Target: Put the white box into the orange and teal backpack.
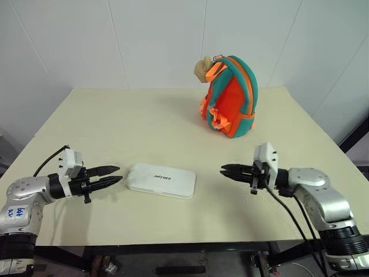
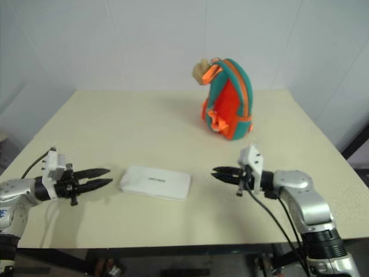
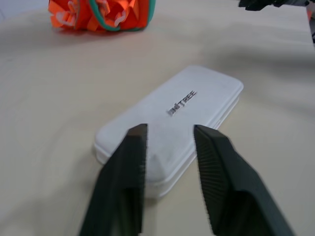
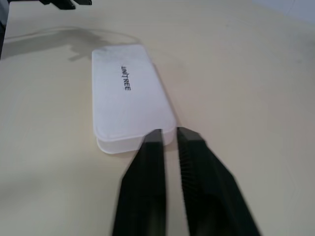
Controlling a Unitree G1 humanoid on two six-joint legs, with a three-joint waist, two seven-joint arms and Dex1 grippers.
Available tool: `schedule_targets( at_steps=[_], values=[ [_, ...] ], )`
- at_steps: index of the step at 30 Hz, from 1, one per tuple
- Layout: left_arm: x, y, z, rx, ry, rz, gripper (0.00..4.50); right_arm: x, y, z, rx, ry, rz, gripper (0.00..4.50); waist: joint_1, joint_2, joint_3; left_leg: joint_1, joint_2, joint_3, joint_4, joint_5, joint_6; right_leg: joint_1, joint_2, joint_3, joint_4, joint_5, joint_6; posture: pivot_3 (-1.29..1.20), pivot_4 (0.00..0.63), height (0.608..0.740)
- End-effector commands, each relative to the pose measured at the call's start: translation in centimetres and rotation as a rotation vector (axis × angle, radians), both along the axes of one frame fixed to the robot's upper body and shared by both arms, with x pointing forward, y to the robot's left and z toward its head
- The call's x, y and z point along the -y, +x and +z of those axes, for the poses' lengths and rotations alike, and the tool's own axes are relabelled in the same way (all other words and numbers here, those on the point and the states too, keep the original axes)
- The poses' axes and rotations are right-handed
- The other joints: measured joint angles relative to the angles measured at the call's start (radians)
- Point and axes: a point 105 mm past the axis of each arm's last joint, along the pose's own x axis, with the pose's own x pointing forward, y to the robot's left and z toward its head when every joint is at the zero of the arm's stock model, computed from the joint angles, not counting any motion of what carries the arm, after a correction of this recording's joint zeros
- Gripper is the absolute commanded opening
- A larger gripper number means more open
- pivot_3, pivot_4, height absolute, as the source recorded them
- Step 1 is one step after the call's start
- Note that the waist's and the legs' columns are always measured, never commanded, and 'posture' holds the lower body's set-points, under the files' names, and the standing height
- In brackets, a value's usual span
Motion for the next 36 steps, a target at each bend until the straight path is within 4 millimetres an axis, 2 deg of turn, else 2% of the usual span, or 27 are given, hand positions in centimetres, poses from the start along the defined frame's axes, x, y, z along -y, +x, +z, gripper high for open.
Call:
schedule_targets(
  at_steps=[1,2,6,9,13,19,22,36],
  values=[
    [-0.3,1.3,1.6,0.135,0.023,0.039,0.31,-0.3,0.6,-0.6,0.009,-0.055,-0.038,0.00,0.003,0.000,0.000,0.000,0.000,0.000,0.000,0.000,0.000,0.000,0.000,0.000,0.000,0.000,0.000,0.00,0.150,0.740],
    [-0.4,1.8,1.8,0.157,0.021,0.055,0.02,-0.4,0.8,-1.0,-0.002,-0.070,-0.055,0.00,0.004,-0.001,0.000,0.000,0.000,0.000,0.000,0.000,0.000,0.000,0.000,0.000,0.000,0.000,0.000,0.00,0.150,0.740],
    [-0.4,3.1,1.1,0.152,0.045,0.091,0.02,-0.8,1.9,-2.9,-0.079,-0.102,-0.113,0.00,0.001,-0.002,-0.001,0.000,0.000,0.000,0.001,0.000,0.000,0.000,0.000,0.000,0.000,0.001,0.000,0.00,0.150,0.740],
    [-0.6,4.0,0.0,0.119,0.059,0.129,0.02,-1.9,2.4,-4.1,-0.107,-0.131,-0.118,0.00,-0.005,-0.002,-0.001,0.000,0.000,0.000,0.001,0.000,0.000,0.000,0.000,0.000,0.000,0.001,0.000,0.00,0.150,0.740],
    [-0.9,4.7,-2.6,0.011,0.097,0.176,0.02,-3.2,3.7,-5.7,-0.140,-0.156,-0.174,0.00,-0.005,-0.002,-0.001,0.000,0.001,0.000,0.000,0.000,0.000,-0.001,0.002,0.000,0.001,0.001,0.000,0.00,0.150,0.740],
    [-2.0,5.5,-3.1,-0.003,0.120,0.272,0.02,-4.8,3.8,-5.7,-0.147,-0.139,-0.163,0.00,-0.001,-0.004,-0.002,0.000,0.001,0.000,0.000,0.000,0.000,-0.001,0.002,0.000,0.001,0.001,0.000,0.00,0.150,0.740],
    [-1.9,5.5,-3.4,-0.025,0.120,0.268,0.02,-5.3,3.8,-5.7,-0.154,-0.127,-0.157,0.00,-0.001,-0.004,-0.002,0.000,0.001,0.000,0.000,0.000,0.000,-0.001,0.002,0.000,0.001,0.001,0.000,0.00,0.150,0.740],
    [3.6,7.0,-5.0,-0.071,0.033,0.151,0.02,-6.2,3.5,-5.9,-0.175,-0.122,-0.137,0.00,-0.001,-0.005,-0.003,0.000,0.001,0.000,0.001,0.001,-0.001,-0.001,0.002,0.000,0.002,0.001,0.000,0.00,0.150,0.740]
  ],
)
